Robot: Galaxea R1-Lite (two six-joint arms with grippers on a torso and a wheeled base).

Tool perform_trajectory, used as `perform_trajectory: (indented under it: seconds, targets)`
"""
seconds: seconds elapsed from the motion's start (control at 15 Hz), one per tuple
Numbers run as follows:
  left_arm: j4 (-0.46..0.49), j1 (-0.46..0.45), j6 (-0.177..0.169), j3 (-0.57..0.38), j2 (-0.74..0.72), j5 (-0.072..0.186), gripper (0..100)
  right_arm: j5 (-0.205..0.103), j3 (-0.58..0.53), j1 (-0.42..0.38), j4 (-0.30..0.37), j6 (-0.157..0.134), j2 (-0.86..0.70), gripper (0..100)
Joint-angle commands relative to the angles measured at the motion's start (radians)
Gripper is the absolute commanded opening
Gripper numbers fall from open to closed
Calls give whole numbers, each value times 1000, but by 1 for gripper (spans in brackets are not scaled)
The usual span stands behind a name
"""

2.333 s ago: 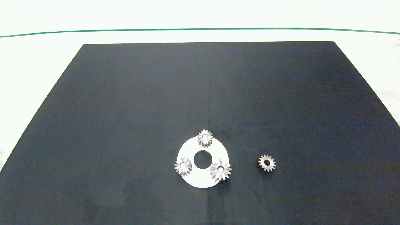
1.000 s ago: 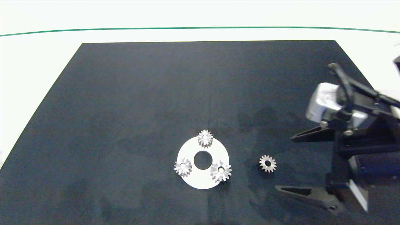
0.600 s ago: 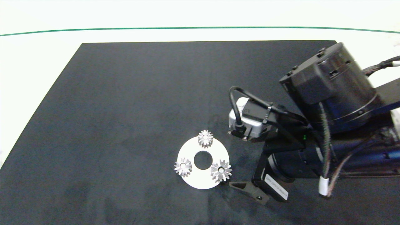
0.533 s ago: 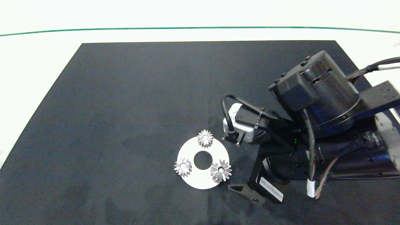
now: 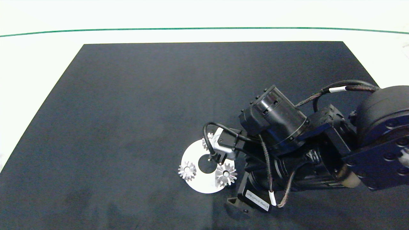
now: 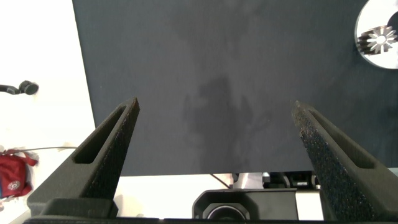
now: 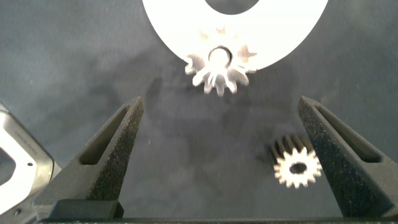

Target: Remove an incorrectly installed larger gear and replace it with the correct smaller gear

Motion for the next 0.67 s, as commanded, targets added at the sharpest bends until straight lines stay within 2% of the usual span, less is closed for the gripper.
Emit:
perform_trajectory:
  seconds: [0.07, 0.47, 0.67]
  targets:
    - [7, 0, 1, 2, -5, 0, 100, -3, -5, -1, -12, 0, 35, 100]
    - [2, -2, 4, -3, -10, 0, 100, -4, -3, -7, -78, -4, 87, 100]
    - [1, 0, 4, -4, -10, 0, 100, -4, -3, -9, -89, -5, 96, 94]
